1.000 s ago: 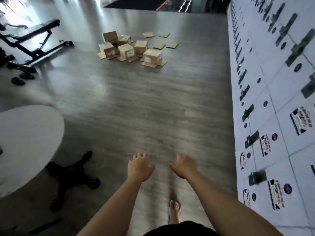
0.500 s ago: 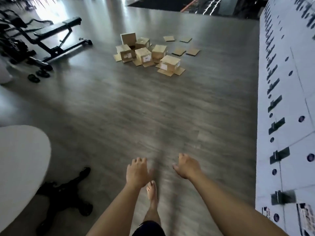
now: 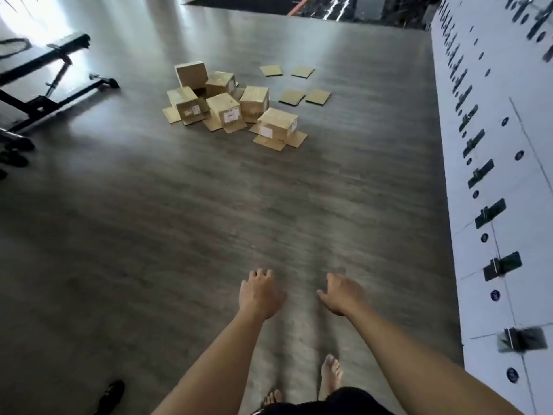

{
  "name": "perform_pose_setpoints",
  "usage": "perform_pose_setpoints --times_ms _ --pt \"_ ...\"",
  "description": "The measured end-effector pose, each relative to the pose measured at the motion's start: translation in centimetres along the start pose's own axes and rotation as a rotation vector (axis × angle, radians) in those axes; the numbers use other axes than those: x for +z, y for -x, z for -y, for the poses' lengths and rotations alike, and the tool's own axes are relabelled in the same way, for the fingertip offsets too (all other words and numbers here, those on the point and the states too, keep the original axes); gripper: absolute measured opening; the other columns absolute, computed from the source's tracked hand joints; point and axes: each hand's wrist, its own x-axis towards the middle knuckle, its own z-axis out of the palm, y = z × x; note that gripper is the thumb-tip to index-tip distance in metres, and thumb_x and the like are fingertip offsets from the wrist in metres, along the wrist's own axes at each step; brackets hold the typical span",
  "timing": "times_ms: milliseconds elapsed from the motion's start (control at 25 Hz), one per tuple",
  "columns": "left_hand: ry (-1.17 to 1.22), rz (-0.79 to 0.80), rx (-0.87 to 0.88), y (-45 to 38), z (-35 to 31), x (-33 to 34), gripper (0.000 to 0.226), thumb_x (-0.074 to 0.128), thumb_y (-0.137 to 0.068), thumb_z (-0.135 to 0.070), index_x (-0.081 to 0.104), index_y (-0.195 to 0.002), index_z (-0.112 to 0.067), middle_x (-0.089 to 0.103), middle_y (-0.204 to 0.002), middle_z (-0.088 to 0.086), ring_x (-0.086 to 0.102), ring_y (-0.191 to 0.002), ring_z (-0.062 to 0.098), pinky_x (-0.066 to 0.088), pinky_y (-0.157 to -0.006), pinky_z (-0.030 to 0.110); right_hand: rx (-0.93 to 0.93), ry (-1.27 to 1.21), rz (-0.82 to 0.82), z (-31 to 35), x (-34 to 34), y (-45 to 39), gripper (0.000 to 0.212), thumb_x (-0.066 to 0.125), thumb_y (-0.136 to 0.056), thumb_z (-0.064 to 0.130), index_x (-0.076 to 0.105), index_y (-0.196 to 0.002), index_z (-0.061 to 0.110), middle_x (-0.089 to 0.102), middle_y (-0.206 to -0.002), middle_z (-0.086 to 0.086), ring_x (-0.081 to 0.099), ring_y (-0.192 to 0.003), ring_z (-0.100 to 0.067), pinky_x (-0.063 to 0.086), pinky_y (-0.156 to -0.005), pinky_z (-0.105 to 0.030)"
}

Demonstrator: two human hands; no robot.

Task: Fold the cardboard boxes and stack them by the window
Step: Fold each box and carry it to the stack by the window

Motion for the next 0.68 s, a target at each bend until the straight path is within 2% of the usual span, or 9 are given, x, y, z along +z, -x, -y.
perform_pose_setpoints --times_ms 160,440,680 --pt "-0.01 -0.007 -0.012 -11.3 -2.4 -3.9 0.056 0.051 -0.094 -0.05 0.048 -0.137 -0.016 0.05 -0.139 0.007 0.043 -0.132 0.028 0.039 -0.104 0.043 0.005 -0.014 -0.013 -2.0 -5.4 -10.8 0.047 0.051 -0.093 0.053 0.056 -0.123 0.017 0.063 -0.127 -0.011 0.061 -0.116 -0.031 0.049 -0.091 -0.037" --pt "0.033 -0.032 -0.098 -27.7 -7.7 -11.9 0.059 0.054 -0.09 -0.055 0.049 -0.136 -0.019 0.052 -0.138 0.005 0.045 -0.13 0.026 0.041 -0.102 0.041 -0.091 0.075 -0.018 -3.8 -17.1 -28.3 0.048 0.05 -0.095 0.053 0.053 -0.125 0.015 0.059 -0.129 -0.011 0.059 -0.118 -0.031 0.047 -0.093 -0.038" --pt "0.098 0.005 -0.2 -38.0 -6.5 -15.7 0.059 0.051 -0.092 -0.057 0.048 -0.139 -0.021 0.052 -0.14 0.004 0.046 -0.132 0.025 0.042 -0.103 0.04 -0.137 0.062 -0.032 -0.6 -24.2 -40.1 0.052 0.051 -0.096 0.05 0.052 -0.13 0.011 0.058 -0.133 -0.014 0.055 -0.123 -0.032 0.045 -0.099 -0.037"
